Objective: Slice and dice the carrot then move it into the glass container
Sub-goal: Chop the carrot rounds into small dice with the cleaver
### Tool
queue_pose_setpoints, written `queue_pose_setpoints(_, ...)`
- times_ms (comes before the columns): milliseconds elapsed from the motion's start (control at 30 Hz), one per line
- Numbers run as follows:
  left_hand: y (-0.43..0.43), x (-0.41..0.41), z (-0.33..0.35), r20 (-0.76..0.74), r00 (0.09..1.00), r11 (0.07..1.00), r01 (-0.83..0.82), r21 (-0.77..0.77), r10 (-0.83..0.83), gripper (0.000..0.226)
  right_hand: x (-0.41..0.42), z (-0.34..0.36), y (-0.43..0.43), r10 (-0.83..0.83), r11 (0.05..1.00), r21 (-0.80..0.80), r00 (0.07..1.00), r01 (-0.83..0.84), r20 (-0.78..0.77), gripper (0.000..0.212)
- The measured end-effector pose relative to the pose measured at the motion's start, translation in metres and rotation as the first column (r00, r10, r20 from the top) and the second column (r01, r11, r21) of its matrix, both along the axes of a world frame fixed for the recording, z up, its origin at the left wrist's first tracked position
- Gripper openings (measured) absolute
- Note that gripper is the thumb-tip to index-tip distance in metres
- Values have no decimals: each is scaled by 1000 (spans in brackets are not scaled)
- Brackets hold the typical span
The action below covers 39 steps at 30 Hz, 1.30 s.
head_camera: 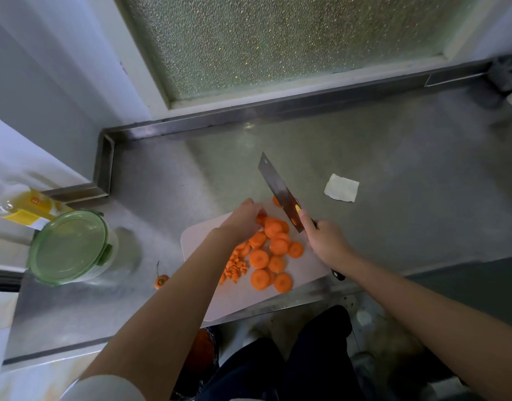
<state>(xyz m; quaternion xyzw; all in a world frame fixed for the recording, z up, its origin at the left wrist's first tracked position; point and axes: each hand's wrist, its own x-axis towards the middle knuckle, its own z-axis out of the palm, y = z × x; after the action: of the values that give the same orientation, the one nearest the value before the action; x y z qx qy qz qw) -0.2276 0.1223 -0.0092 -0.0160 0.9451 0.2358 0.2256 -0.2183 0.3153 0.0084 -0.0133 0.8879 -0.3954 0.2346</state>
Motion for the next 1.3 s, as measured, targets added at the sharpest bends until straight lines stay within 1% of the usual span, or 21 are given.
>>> queue_pose_setpoints(233, 5, 19, -1, -124, 991, 996, -41, 74, 50, 31, 1, -4, -1, 11, 1000, 19, 1000, -10, -29, 64)
queue_pose_setpoints(333, 9, 22, -1, -148, 981, 989, -116, 90, 128, 30, 2, -3, -2, 24, 1000, 9, 999, -23, -44, 65)
queue_pose_setpoints(467, 7, 26, 1, -194, 958, 971, -184, 152, 212, 24, 4, -2, -3, 25, 1000, -10, 997, -26, -70, 66)
queue_pose_setpoints(567, 0, 32, 6, -258, 919, 944, -246, 218, 299, 20, 6, -1, -4, 27, 999, -28, 997, -29, -74, 67)
queue_pose_setpoints(667, -11, 44, 10, -259, 893, 917, -301, 263, 368, 20, 8, 0, -5, 33, 999, -25, 996, -35, -83, 67)
queue_pose_setpoints(700, -16, 49, 8, -255, 881, 904, -332, 268, 399, 20, 8, 1, -7, 37, 999, -24, 995, -39, -88, 67)
queue_pose_setpoints(800, -31, 69, 6, -315, 820, 878, -454, 151, 478, 19, 10, 1, -12, 53, 998, -18, 994, -55, -98, 65)
queue_pose_setpoints(833, -35, 77, 6, -329, 795, 860, -481, 171, 510, 19, 12, 0, -14, 58, 998, -20, 994, -60, -95, 65)
queue_pose_setpoints(867, -38, 86, 6, -320, 770, 834, -500, 234, 552, 19, 14, 0, -18, 59, 998, -25, 995, -61, -84, 65)
queue_pose_setpoints(900, -42, 95, 5, -298, 750, 804, -518, 291, 591, 19, 18, -2, -21, 62, 997, -29, 995, -65, -74, 65)
queue_pose_setpoints(967, -50, 114, 4, -263, 699, 740, -572, 353, 665, 19, 28, -2, -30, 81, 995, -50, 996, -83, -41, 66)
queue_pose_setpoints(1133, -64, 157, -3, -140, 506, 511, -737, 442, 851, 18, 61, -13, -59, 169, 974, -164, 984, -157, 60, 61)
queue_pose_setpoints(1200, -68, 170, -5, -110, 464, 460, -766, 449, 879, 15, 75, -20, -70, 220, 967, -148, 971, -205, 92, 65)
queue_pose_setpoints(1300, -70, 184, -10, -98, 422, 419, -794, 440, 901, 11, 92, -21, -83, 286, 958, -59, 950, -281, 126, 67)
